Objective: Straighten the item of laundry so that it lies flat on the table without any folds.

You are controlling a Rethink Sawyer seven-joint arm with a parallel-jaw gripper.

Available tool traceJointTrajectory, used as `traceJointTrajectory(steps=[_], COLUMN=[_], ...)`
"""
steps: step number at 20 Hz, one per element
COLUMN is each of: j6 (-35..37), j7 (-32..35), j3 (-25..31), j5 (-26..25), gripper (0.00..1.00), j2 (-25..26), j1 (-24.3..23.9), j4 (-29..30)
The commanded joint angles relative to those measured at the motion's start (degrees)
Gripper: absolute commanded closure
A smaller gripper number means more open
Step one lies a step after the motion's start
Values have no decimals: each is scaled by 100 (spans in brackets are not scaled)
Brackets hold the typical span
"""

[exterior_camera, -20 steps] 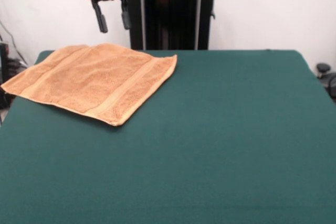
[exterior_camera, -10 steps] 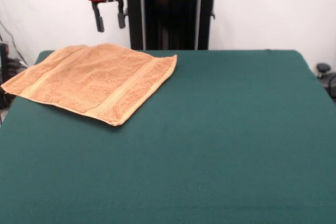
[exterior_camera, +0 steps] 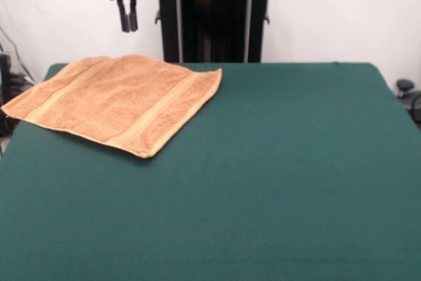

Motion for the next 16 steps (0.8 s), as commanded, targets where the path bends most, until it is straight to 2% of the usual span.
traceJointTrajectory(steps=[1,7,10,12,16], j6=[586,544,188,-16,-246], j7=[552,488,595,656,762], j3=[67,196,450,671,776], j5=[112,125,229,300,300], gripper=[100,100,100,100,100], j2=[131,177,219,368,627], j1=[317,229,-1,-195,-143], j4=[-306,-299,-225,-203,-345])
